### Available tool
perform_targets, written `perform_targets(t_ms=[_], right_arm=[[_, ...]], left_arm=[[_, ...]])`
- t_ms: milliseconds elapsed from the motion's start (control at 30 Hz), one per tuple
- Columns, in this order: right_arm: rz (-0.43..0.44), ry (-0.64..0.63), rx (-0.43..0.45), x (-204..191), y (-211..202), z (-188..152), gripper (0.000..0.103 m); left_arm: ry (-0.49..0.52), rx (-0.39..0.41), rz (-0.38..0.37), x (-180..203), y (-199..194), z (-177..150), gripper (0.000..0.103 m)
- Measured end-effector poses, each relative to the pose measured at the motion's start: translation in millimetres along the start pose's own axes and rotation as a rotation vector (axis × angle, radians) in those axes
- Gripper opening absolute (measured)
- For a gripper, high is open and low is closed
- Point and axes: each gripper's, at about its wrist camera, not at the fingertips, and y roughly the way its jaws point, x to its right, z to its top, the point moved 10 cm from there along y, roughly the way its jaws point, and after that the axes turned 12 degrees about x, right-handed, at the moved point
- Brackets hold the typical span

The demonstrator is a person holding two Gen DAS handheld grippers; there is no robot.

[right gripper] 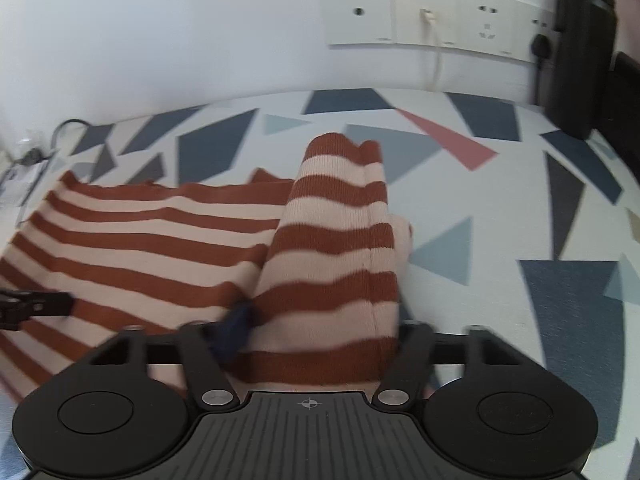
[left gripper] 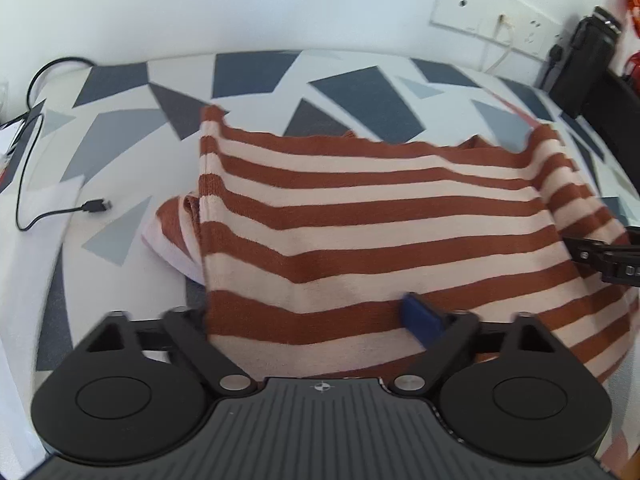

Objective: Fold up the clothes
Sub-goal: 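Pinch the folded sweater edge with the left gripper while the right gripper pinches it too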

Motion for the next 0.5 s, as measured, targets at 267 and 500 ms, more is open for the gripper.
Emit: perform_targets(t_ms=[267, 500], right_arm=[[0.052, 0.056, -0.011, -14.0, -6.7, 1.1, 0.023], [0.205, 0.070, 0.042, -59.5, -44.6, 15.1, 0.023]], left_arm=[[-0.052, 0.017, -0.014, 6.2, -14.3, 2.1, 0.033], [-0.110, 0.097, 0.042, -24.7, -71.3, 7.9, 0.027]])
